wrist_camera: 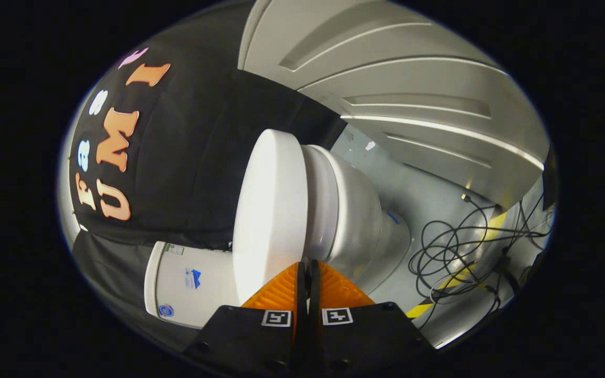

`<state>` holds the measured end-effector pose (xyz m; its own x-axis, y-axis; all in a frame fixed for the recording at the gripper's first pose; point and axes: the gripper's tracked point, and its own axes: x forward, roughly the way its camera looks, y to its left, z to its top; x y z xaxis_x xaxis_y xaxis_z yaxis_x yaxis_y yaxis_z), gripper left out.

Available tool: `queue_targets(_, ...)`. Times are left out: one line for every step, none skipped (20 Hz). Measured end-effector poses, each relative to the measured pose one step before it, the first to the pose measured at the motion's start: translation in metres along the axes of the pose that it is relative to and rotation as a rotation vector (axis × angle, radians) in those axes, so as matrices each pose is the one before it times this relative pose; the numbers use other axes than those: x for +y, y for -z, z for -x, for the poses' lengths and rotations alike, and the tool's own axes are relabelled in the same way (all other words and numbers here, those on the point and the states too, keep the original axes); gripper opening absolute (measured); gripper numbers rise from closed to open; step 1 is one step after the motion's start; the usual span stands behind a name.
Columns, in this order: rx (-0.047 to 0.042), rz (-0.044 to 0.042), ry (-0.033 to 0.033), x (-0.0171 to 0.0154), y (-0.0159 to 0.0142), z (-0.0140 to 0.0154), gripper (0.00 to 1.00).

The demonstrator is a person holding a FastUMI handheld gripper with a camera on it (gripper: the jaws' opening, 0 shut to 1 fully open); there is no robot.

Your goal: Open the toilet lid.

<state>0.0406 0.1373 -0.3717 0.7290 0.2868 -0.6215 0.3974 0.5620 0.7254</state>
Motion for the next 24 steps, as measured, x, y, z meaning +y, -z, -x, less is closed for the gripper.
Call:
queue_targets(-0.01325, 0.02409, 0.00805, 0.00438, -0.00242, 0.00167, 0.08)
queue_targets(-0.02584, 0.02068, 0.00113, 0.00634, -0.00465, -0.00057, 0.08)
queue_targets(-0.03439, 0.02695, -0.00552, 0.00641, -0.00520, 0.00037, 0.08)
queue_targets(-0.03911, 0.03191, -0.00525, 0.00838, -0.00769, -0.00109, 0.08)
queue_targets(-0.02153, 0.03984, -0.00187, 0.00823, -0.00132, 0.00366, 0.08)
queue_targets(-0.01529, 0.04831, 0.00115, 0.00803, -0.00292, 0.00323, 0.08)
queue_targets(-0.01863, 0.04128, 0.00390, 0.00888, -0.00412, 0.00431, 0.08)
queue_targets(-0.02298, 0.03132, 0.01099, 0.00813, -0.00716, 0.00197, 0.08)
queue_targets(-0.00742, 0.03696, 0.01425, 0.00757, -0.00164, 0.00131, 0.08)
queue_targets(-0.00815, 0.03503, 0.01384, 0.00657, -0.00151, 0.00407, 0.08)
queue_targets(-0.01329, 0.03374, 0.01178, 0.00608, -0.00256, 0.00155, 0.08)
queue_targets(-0.01437, 0.03343, 0.00765, 0.00645, -0.00233, 0.00241, 0.08)
queue_targets(-0.01133, 0.03143, 0.00809, 0.00477, -0.00184, 0.00120, 0.08)
queue_targets(-0.00574, 0.03295, 0.00795, 0.00384, -0.00127, 0.00214, 0.08)
queue_targets(-0.00752, 0.02657, 0.00489, 0.00516, -0.00249, 0.00294, 0.08)
queue_targets(-0.01295, 0.02095, -0.00039, 0.00731, -0.00453, 0.00289, 0.08)
queue_targets(-0.01002, 0.01533, -0.00416, 0.00851, -0.00438, 0.00266, 0.08)
queue_targets(-0.01102, 0.00239, -0.00257, 0.00990, -0.00622, 0.00369, 0.08)
queue_targets(-0.00178, 0.01400, -0.00414, 0.01070, -0.00447, 0.00495, 0.08)
queue_targets(-0.01116, 0.03526, -0.00370, 0.00992, -0.00437, 0.00198, 0.08)
queue_targets(-0.01292, 0.05185, 0.00150, 0.00982, -0.00458, 0.00246, 0.08)
queue_targets(-0.02005, 0.05722, 0.00553, 0.00939, -0.00492, 0.00393, 0.08)
queue_targets(-0.01252, 0.05376, 0.00407, 0.01107, -0.00455, 0.00401, 0.08)
queue_targets(-0.01557, 0.04419, 0.00369, 0.01009, -0.00602, 0.00363, 0.08)
